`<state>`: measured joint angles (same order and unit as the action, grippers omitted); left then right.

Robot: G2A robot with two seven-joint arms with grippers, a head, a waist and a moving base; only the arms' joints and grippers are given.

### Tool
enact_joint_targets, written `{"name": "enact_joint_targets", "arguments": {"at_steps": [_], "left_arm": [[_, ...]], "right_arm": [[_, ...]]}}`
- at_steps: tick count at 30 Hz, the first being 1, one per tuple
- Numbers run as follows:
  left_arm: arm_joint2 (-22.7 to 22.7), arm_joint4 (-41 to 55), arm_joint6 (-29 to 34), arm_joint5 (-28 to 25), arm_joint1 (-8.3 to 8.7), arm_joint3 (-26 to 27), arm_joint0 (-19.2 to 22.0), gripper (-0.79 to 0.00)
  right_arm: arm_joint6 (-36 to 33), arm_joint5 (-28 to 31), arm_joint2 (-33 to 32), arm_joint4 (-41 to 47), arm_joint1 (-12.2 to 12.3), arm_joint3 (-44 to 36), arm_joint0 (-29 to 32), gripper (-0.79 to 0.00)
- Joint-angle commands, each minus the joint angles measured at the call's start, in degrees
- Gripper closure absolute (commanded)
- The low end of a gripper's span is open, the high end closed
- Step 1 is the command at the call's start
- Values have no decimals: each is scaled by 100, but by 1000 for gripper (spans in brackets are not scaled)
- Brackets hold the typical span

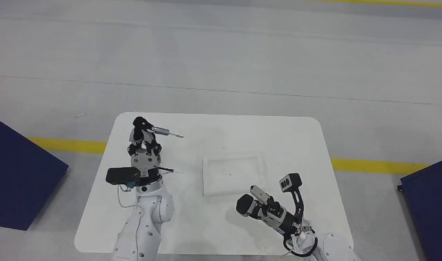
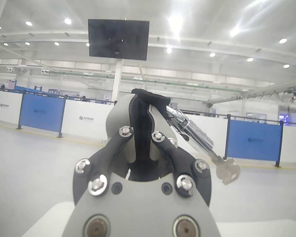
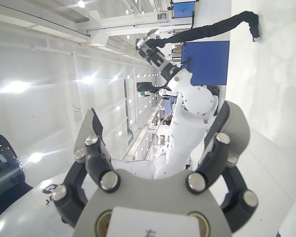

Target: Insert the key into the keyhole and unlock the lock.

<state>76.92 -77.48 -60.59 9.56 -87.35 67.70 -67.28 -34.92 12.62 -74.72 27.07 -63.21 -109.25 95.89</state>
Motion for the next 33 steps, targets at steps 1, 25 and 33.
{"name": "enact_joint_targets", "arguments": {"at_steps": [1,25,33], "left_arm": [[26,-32,87,25,3,-433,98,0],[46,-2610,2512,-133,406,-2859,1039,0],[-10,-2849,3156,-409,477,-2877,1036,0]], "right_arm": [[0,0,0,0,0,0,0,-785],[0,0,0,0,0,0,0,-785],[0,0,0,0,0,0,0,-785]]}}
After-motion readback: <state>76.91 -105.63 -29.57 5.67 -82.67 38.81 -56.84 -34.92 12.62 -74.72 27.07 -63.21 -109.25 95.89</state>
